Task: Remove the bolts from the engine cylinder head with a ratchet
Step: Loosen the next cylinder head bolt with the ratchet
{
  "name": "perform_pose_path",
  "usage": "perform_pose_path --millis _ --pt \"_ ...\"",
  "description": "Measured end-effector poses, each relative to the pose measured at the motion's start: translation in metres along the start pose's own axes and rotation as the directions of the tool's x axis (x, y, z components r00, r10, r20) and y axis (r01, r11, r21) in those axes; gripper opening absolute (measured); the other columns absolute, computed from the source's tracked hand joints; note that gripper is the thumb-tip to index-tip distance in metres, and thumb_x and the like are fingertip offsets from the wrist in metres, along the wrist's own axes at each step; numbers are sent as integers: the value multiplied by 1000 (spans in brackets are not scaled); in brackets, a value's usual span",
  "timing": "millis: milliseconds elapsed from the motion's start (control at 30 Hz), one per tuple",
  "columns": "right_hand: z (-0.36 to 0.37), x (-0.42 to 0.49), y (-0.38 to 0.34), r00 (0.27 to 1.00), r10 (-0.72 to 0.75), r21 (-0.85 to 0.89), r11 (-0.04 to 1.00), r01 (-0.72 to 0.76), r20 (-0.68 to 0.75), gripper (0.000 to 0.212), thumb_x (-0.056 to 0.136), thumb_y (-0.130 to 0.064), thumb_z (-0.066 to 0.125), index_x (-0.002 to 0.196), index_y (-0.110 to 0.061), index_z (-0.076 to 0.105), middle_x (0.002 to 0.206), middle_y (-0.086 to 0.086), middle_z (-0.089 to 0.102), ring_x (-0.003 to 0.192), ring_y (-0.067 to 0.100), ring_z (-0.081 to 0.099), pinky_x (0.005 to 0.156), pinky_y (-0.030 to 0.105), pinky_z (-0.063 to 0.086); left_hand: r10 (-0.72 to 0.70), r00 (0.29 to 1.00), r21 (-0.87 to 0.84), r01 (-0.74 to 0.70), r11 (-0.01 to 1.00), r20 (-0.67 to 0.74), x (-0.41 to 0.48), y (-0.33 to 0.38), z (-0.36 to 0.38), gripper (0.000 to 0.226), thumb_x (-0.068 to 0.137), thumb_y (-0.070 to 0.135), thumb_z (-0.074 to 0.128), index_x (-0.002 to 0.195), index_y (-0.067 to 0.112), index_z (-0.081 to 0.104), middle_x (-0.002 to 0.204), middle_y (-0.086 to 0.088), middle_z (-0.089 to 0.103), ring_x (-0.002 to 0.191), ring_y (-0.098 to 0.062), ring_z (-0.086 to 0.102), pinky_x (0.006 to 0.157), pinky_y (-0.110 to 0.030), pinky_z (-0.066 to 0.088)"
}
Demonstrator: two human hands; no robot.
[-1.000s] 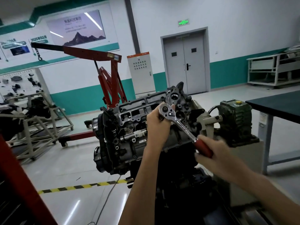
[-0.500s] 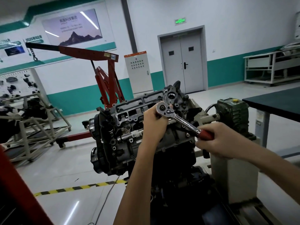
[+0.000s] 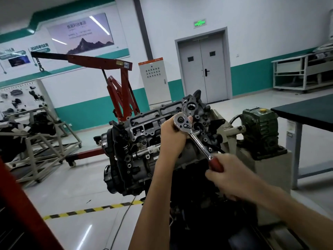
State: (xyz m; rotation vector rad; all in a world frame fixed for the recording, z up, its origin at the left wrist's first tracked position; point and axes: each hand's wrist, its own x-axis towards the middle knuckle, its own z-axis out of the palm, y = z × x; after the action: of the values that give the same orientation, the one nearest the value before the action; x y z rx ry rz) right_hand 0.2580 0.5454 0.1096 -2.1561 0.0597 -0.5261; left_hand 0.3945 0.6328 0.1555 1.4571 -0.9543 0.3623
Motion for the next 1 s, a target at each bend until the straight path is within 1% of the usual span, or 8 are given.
perform_pose_path --millis 67,167,333,467,633,800,867,1000 --pt "-39 13 -2 996 -90 -296 951 91 16 28 76 -7 64 59 -21 48 53 -2 52 39 3 45 45 26 46 4 1000 -17 -4 1000 16 -1 0 -3 46 92 12 62 55 25 38 50 15 36 51 -4 31 50 -18 30" --pt "-56 21 -1 993 -115 -431 897 98 -15 23 77 -11 64 63 -21 49 59 4 56 49 15 52 55 39 51 31 1000 -33 -30 999 6 -5 1 -4 45 92 7 60 56 23 38 51 15 35 51 -5 29 49 -15 28" --pt "35 -12 -2 959 -57 -40 998 48 -278 29 76 -7 65 62 -19 43 47 -7 42 40 3 45 41 9 32 17 999 -49 -19 999 -39 -7 0 2 41 93 13 62 59 18 39 52 15 37 54 -1 32 53 -12 31" --pt "92 -10 -18 958 35 279 959 48 -286 30 79 -1 58 64 -20 40 49 -5 39 34 3 41 37 8 28 31 999 -61 -32 998 -18 -8 -2 2 46 93 14 62 58 26 34 53 16 34 53 -1 29 53 -13 30" --pt "6 -3 5 989 -113 -136 986 99 -96 34 76 -5 62 61 -27 41 53 -6 43 42 1 46 43 10 35 12 1000 -20 -12 1000 0 -2 -3 0 49 91 13 62 53 30 36 51 17 38 53 -1 32 53 -16 31" --pt "-70 27 10 981 -194 -535 828 168 8 34 80 -11 62 66 -32 40 63 -1 55 52 11 54 53 24 49 12 1000 13 -12 1000 24 2 0 4 51 91 6 60 52 29 36 47 16 35 50 -4 25 51 -23 25" --pt "-53 21 14 985 -168 -473 872 125 -50 35 80 -11 64 68 -34 40 62 0 55 48 9 52 51 26 50 18 1000 -4 -18 1000 0 -1 -2 5 51 91 6 60 52 31 39 47 17 38 50 -2 28 50 -18 27" --pt "33 -9 10 930 -115 -72 993 96 -348 24 75 -5 67 70 -20 48 48 -8 41 42 0 46 42 6 31 26 999 -25 -27 999 -37 -5 -3 7 46 92 12 62 56 30 40 50 17 39 53 -1 32 53 -15 31"
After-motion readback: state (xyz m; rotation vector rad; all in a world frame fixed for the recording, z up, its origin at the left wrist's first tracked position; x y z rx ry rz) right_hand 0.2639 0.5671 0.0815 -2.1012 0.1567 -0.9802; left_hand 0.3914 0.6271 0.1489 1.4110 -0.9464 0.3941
